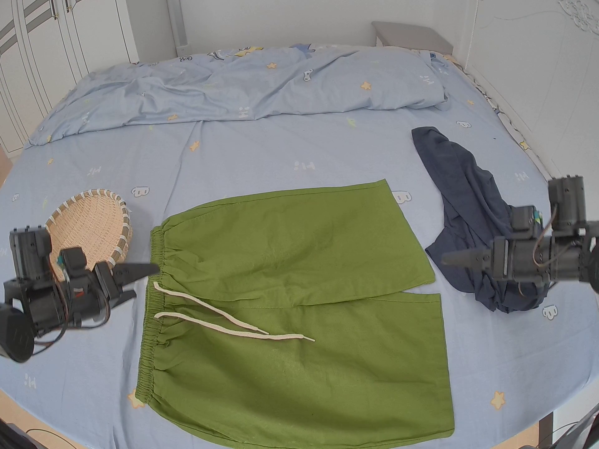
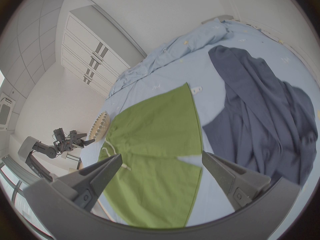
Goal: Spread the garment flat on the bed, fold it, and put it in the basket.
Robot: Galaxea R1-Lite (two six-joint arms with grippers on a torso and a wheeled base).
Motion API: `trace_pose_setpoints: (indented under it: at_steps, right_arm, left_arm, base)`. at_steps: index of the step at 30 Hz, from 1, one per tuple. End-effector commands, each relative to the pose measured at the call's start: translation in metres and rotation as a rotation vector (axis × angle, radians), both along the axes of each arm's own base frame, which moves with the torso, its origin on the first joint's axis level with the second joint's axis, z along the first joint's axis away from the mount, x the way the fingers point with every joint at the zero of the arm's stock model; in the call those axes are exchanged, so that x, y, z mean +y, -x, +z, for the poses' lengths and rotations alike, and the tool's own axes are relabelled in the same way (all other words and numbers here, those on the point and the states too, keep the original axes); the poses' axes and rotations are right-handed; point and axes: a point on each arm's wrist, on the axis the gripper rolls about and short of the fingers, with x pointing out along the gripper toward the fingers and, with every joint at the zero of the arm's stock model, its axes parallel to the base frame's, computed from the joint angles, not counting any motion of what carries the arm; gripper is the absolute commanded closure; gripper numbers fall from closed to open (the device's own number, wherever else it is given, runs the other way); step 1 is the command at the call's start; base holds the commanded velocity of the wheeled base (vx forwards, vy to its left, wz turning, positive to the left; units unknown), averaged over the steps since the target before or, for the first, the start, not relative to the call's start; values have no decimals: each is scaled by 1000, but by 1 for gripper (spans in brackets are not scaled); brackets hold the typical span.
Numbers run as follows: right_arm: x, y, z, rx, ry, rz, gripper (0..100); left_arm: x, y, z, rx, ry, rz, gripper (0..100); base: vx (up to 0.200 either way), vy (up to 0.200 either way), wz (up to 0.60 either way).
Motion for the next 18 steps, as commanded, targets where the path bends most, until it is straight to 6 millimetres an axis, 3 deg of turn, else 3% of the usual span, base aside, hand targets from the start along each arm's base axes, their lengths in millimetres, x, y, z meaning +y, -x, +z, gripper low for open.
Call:
trace_pose_setpoints:
  at_steps: [1,6,12,18]
  right_arm:
    - [-16,94,-14,-49,-16,-18,0]
    - [-29,92,-17,-74,-16,-80,0]
    - [-33,87,-21,-50,-11,-104,0]
    - [-33,86,-22,-45,-13,-103,0]
  left_arm:
    - [-4,80,-42,195,76,-42,0]
    - [-7,94,-60,274,59,-67,0]
    - [-6,90,-90,372,-64,-169,0]
    - [-2,90,-93,372,-80,-165,0]
  base:
    - [0,0,0]
    - [0,0,0]
    - [0,0,0]
    - [0,0,0]
